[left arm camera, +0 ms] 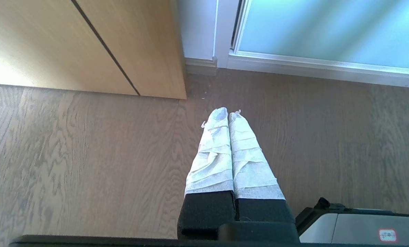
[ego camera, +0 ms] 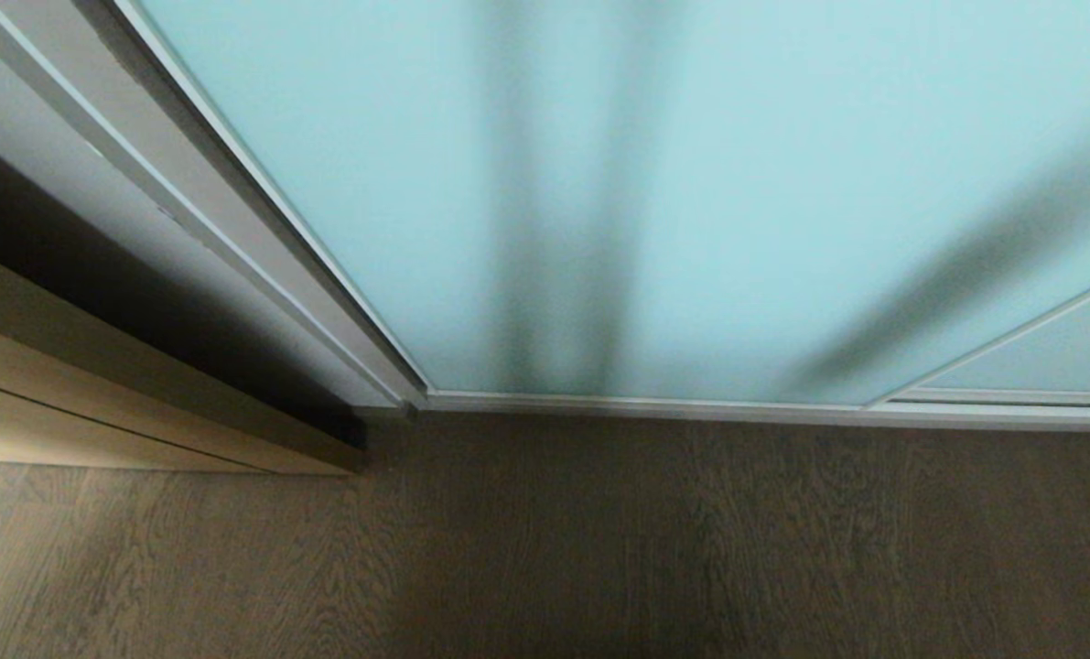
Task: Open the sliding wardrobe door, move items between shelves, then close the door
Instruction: Close the door
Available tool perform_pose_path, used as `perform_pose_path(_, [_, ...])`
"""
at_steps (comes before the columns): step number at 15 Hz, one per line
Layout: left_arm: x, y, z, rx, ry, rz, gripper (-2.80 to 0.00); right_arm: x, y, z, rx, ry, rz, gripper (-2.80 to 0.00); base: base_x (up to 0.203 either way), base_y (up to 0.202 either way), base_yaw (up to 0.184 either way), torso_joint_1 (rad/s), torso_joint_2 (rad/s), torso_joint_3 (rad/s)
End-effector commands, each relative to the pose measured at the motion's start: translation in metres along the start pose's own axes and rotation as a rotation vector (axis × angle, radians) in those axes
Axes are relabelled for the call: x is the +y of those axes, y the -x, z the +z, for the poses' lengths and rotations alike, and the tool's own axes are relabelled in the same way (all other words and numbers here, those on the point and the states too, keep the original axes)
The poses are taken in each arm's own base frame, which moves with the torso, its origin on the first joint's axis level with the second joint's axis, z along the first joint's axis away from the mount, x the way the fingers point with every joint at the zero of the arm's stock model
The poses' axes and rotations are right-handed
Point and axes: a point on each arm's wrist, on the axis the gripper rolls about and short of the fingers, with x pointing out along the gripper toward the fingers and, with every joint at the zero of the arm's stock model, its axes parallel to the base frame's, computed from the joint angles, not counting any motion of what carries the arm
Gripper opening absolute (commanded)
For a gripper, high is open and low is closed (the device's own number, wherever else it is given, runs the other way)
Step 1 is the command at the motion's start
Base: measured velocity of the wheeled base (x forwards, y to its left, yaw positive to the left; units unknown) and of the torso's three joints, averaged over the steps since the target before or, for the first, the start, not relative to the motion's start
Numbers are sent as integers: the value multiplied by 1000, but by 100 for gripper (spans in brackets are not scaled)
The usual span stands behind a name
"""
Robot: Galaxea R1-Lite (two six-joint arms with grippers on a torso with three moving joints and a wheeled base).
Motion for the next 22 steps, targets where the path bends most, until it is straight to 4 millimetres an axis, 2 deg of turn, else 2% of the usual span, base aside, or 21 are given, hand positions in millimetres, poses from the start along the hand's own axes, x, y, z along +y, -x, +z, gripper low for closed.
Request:
perform_pose_path(1, [0, 0, 0, -1, 1, -1, -280, 0, 3, -31, -20, -9, 16, -280, 0, 0, 0, 0, 0, 0])
perform_pose_path(2, [0, 0, 0, -1, 1, 0, -280, 1, -1, -38, -12, -8, 18, -280, 0, 0, 0, 0, 0, 0])
perform_pose_path(7, [0, 0, 0, -1, 1, -1, -280, 4, -9, -38, -182, -173, 97, -280, 0, 0, 0, 0, 0, 0])
perform_pose_path(8, [0, 0, 0, -1, 1, -1, -280, 5, -10, -40, -177, -169, 149, -280, 0, 0, 0, 0, 0, 0])
perform_pose_path(10, [0, 0, 0, -1, 1, 0, -280, 7, -11, -51, -63, -109, 201, -280, 0, 0, 0, 0, 0, 0])
perform_pose_path(13, [0, 0, 0, -1, 1, 1, -280, 8, -11, -55, -55, 36, 213, -280, 0, 0, 0, 0, 0, 0])
perform_pose_path(22, [0, 0, 0, -1, 1, -1, -280, 8, -12, -55, -51, 30, 212, -280, 0, 0, 0, 0, 0, 0])
